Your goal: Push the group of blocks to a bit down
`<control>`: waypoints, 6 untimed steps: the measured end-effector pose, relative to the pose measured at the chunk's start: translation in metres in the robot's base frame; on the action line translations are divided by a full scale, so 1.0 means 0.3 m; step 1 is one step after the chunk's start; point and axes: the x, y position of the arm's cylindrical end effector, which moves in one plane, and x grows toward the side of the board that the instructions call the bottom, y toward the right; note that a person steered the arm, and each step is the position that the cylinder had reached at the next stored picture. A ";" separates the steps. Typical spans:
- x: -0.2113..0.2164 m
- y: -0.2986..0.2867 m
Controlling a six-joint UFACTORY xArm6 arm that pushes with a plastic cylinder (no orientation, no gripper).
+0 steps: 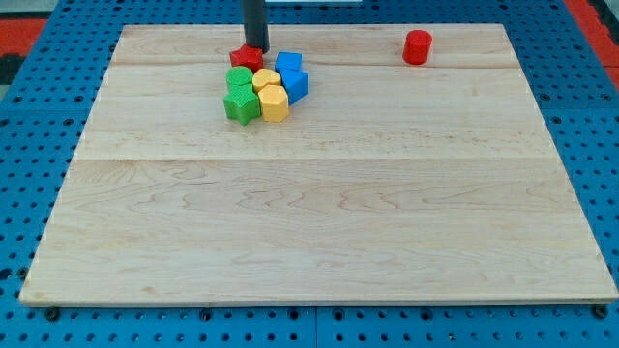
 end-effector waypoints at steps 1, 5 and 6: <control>-0.010 -0.033; 0.091 -0.100; 0.142 -0.027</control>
